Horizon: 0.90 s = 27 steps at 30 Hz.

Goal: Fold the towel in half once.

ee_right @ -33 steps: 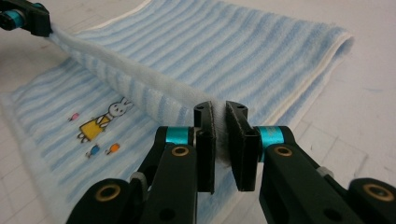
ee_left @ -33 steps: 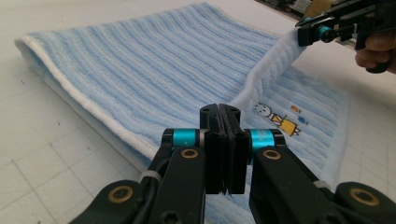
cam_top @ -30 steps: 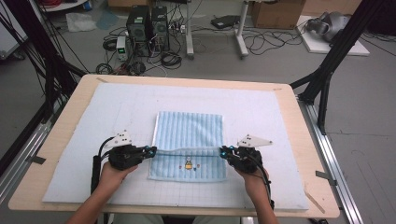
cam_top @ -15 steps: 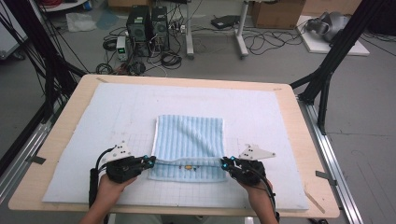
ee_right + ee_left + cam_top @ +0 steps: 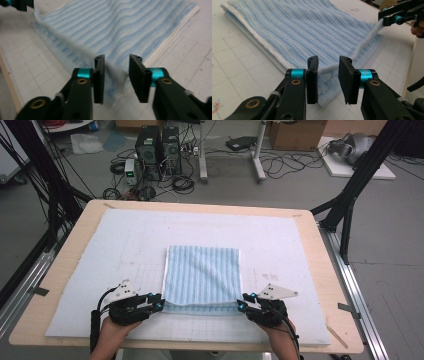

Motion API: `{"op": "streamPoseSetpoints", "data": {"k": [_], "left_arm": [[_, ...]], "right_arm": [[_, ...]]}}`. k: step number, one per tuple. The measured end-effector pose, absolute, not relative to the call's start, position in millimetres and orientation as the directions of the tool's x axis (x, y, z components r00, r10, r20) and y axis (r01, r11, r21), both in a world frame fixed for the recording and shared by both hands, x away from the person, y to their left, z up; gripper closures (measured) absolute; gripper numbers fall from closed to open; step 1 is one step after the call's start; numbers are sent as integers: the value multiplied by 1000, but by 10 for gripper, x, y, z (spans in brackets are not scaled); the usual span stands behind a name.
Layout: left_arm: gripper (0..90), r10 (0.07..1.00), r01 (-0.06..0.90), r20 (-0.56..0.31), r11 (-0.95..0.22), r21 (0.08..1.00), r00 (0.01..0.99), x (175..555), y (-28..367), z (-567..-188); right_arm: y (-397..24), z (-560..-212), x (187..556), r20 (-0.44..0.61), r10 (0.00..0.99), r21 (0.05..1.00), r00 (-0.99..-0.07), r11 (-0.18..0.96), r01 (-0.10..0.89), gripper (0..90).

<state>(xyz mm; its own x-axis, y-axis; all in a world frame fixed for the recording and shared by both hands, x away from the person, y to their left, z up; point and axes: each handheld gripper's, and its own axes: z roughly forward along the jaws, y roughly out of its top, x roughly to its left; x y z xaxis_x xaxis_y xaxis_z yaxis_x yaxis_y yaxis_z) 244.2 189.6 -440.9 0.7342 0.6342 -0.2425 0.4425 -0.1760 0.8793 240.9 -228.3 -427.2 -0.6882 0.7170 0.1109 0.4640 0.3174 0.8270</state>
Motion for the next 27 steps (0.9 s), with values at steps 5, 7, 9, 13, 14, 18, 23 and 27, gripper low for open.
{"op": "streamPoseSetpoints", "data": {"k": [5,7,9,13,14,18,23,27], "left_arm": [[624,653,443,-254,-139,886,713,2478,1954,-4403],[624,660,442,-254,-132,887,707,2492,1970,-4402],[616,668,439,-247,-132,889,702,2507,1978,-4405],[608,677,438,-246,-126,890,694,2541,1987,-4400],[608,678,436,-243,-126,891,694,2550,1988,-4396],[592,675,437,-244,-128,890,696,2595,1978,-4393],[588,670,436,-241,-137,889,702,2684,1975,-4390],[568,671,442,-241,-144,885,701,2786,1974,-4397]], "right_arm": [[-2331,-4260,2441,129,724,844,-678,278,458,607],[-2329,-4271,2457,140,725,842,-675,272,466,600],[-2309,-4294,2485,137,724,840,-676,277,467,591],[-2241,-4326,2537,140,716,833,-684,288,472,594],[-2224,-4333,2547,132,713,832,-689,298,468,594],[-2185,-4371,2601,120,716,822,-688,317,474,585],[-2206,-4360,2700,116,745,832,-657,288,474,630],[-2220,-4341,2827,103,775,845,-624,262,465,686]]}}
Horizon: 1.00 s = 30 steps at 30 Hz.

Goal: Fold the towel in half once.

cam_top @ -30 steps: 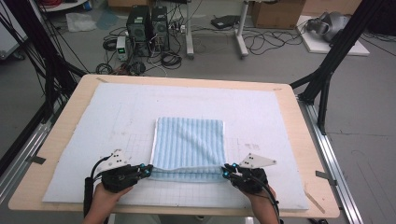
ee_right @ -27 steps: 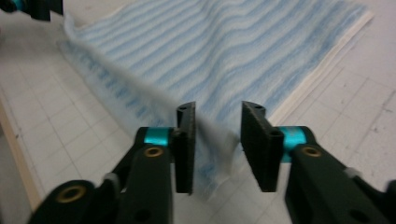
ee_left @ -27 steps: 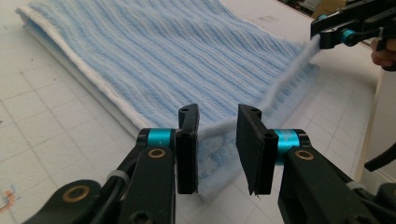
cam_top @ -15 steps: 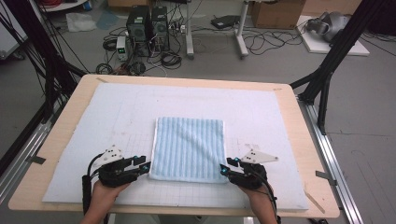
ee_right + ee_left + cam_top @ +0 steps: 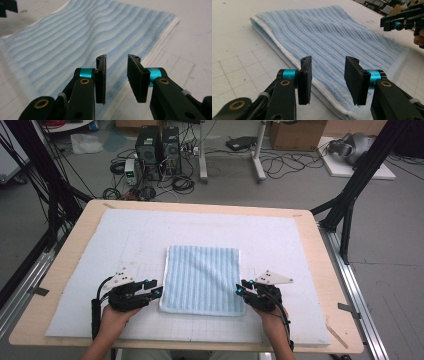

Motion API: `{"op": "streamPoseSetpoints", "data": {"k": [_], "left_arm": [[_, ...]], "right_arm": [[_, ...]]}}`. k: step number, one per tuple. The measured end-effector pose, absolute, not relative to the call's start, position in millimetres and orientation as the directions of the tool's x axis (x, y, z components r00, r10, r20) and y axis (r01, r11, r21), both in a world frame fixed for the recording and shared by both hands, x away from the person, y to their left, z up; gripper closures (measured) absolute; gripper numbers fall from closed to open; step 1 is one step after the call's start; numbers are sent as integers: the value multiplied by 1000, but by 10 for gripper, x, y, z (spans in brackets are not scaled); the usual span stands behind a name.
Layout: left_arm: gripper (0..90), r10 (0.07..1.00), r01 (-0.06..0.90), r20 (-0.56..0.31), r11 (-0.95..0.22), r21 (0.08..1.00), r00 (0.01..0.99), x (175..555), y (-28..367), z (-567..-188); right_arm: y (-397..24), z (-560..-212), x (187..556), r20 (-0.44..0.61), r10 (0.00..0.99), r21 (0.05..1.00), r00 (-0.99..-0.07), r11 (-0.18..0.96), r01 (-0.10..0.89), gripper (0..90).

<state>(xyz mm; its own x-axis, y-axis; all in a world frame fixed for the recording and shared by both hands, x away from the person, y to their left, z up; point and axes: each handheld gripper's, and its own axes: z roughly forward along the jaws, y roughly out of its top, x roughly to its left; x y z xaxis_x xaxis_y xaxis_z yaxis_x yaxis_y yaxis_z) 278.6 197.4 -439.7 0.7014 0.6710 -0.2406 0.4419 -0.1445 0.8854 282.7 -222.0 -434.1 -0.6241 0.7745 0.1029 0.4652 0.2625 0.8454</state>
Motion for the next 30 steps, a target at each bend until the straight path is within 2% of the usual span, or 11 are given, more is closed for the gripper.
{"op": "streamPoseSetpoints", "data": {"k": [9,11,14,17,19,22,24,30], "left_arm": [[560,669,449,-247,-144,882,701,2991,2001,-4395],[558,667,451,-248,-148,880,702,3035,2019,-4395],[558,665,457,-256,-145,877,702,3097,2039,-4400],[558,671,463,-260,-140,875,694,3149,2062,-4396],[558,675,459,-255,-139,877,692,3174,2069,-4396],[558,677,461,-259,-134,877,689,3191,2065,-4406],[559,677,460,-253,-142,876,691,3191,2057,-4408],[560,681,460,-257,-132,878,686,3189,2053,-4399]], "right_arm": [[-2041,-4401,3197,65,782,807,-620,324,493,684],[-2001,-4421,3272,61,783,792,-619,339,507,651],[-1944,-4483,3368,-5,794,762,-607,396,513,652],[-1959,-4453,3420,-59,833,746,-550,403,531,657],[-1990,-4456,3440,-8,843,750,-538,361,554,641],[-2042,-4419,3448,58,833,792,-551,298,534,623],[-2066,-4373,3498,60,832,812,-552,281,512,628],[-2039,-4374,3895,81,836,804,-543,267,531,697]]}}
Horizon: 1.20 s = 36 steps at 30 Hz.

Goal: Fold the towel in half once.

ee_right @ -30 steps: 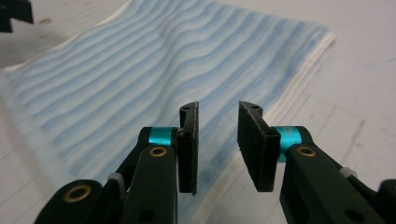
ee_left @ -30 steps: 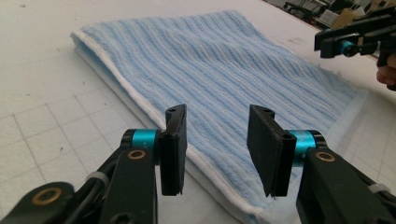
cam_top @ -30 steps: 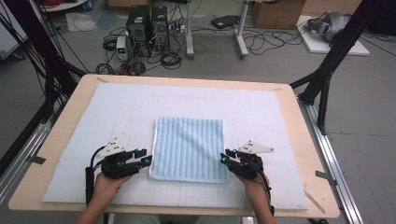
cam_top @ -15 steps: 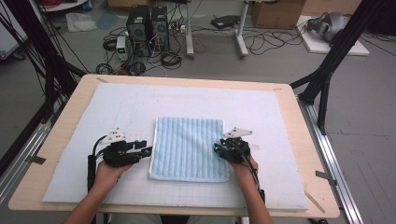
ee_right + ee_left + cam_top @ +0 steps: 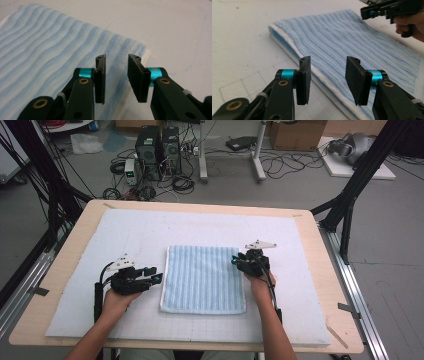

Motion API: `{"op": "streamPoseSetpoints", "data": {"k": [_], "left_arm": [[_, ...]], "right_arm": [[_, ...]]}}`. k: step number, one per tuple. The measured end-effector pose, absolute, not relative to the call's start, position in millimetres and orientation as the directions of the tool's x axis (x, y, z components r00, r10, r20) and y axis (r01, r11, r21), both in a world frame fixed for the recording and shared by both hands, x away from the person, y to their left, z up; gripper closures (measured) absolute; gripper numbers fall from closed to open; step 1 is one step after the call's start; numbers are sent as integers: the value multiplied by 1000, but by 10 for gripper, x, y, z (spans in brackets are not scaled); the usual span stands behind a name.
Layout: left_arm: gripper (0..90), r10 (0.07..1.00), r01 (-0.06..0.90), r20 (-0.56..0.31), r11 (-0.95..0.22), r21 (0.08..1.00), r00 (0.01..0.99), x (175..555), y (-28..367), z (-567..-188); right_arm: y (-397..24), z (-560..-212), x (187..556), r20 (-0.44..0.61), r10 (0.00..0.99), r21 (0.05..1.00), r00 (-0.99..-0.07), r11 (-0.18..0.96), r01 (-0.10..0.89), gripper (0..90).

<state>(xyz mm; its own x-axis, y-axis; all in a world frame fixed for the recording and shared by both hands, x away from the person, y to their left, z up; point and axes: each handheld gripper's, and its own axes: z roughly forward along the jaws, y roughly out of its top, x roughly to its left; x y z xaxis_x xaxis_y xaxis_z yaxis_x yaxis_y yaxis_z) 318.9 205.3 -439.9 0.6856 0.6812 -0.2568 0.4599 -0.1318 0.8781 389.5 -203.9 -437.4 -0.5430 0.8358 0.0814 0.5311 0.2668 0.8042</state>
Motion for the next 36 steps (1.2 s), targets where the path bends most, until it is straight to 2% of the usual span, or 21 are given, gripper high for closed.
{"op": "streamPoseSetpoints", "data": {"k": [5,10,12,15,23,30,33,36], "left_arm": [[560,685,464,-251,-143,874,684,3212,2049,-4426],[559,687,463,-243,-153,873,685,3212,2065,-4427],[559,686,461,-243,-152,874,686,3212,2069,-4425],[554,677,444,-233,-155,882,699,3218,2075,-4423],[534,638,279,-89,-203,939,765,3251,2070,-4385],[375,658,326,-174,-115,938,733,3396,2110,-4269],[260,682,362,-202,-99,927,703,3416,2125,-4253],[220,703,381,-194,-117,917,684,3395,2140,-4248]], "right_arm": [[-1957,-4467,4121,57,842,767,-537,307,563,718],[-1992,-4492,4155,47,879,768,-474,272,580,736],[-1984,-4470,4136,15,885,762,-465,291,579,678],[-2050,-4413,4070,41,877,771,-478,276,574,620],[-2312,-4235,3668,51,866,817,-498,251,520,527],[-2523,-4187,3392,63,864,839,-499,225,495,440],[-2572,-4189,3321,85,863,843,-499,205,497,364],[-2609,-4223,3261,81,861,841,-503,212,498,230]]}}
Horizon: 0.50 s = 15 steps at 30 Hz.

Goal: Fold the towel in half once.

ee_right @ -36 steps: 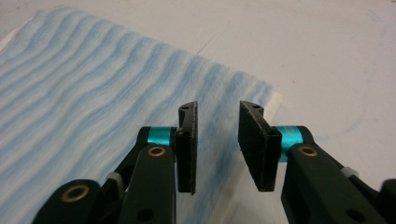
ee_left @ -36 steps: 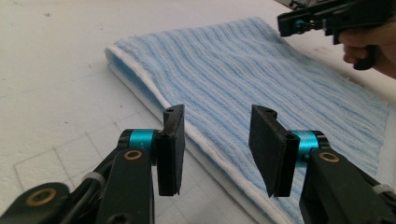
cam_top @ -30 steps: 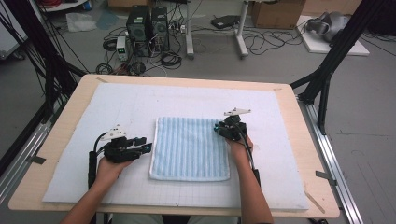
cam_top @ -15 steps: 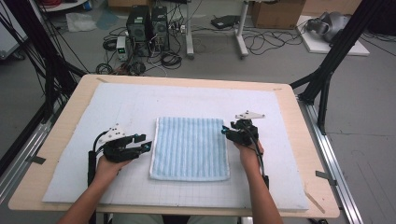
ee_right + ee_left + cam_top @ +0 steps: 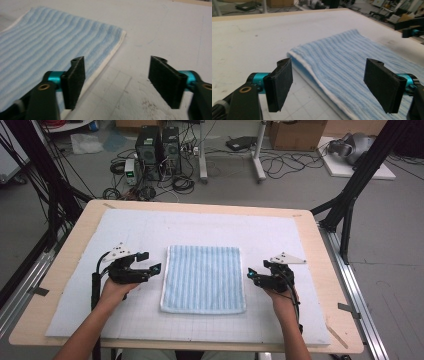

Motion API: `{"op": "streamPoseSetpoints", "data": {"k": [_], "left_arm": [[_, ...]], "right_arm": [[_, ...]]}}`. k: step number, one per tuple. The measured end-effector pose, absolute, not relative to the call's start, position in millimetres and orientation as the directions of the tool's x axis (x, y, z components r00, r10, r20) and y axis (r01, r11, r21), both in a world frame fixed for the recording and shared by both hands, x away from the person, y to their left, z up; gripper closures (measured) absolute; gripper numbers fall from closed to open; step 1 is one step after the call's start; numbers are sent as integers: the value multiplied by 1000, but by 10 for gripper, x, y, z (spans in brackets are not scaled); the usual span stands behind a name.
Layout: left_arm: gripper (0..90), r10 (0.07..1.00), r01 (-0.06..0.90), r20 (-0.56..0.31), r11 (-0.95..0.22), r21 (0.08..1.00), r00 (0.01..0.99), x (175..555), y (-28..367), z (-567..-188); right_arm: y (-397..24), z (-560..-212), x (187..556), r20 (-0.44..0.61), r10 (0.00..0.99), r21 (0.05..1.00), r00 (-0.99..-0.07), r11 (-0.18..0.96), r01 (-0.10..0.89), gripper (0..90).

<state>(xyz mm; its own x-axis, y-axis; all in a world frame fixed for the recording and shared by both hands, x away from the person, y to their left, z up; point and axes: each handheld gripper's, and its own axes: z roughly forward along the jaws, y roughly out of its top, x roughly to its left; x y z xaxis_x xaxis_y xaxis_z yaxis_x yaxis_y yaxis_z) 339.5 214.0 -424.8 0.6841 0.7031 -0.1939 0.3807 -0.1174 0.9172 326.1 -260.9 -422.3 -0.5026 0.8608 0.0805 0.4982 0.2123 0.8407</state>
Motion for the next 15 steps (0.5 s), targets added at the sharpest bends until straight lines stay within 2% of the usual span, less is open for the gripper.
{"op": "streamPoseSetpoints", "data": {"k": [5,15], "left_arm": [[206,680,342,-184,-104,934,710,3362,2166,-4214],[222,678,358,-189,-117,926,710,3382,2144,-4241]], "right_arm": [[-2687,-4256,3156,44,868,854,-495,223,469,117],[-2764,-4248,3113,33,884,874,-466,201,443,114]]}}
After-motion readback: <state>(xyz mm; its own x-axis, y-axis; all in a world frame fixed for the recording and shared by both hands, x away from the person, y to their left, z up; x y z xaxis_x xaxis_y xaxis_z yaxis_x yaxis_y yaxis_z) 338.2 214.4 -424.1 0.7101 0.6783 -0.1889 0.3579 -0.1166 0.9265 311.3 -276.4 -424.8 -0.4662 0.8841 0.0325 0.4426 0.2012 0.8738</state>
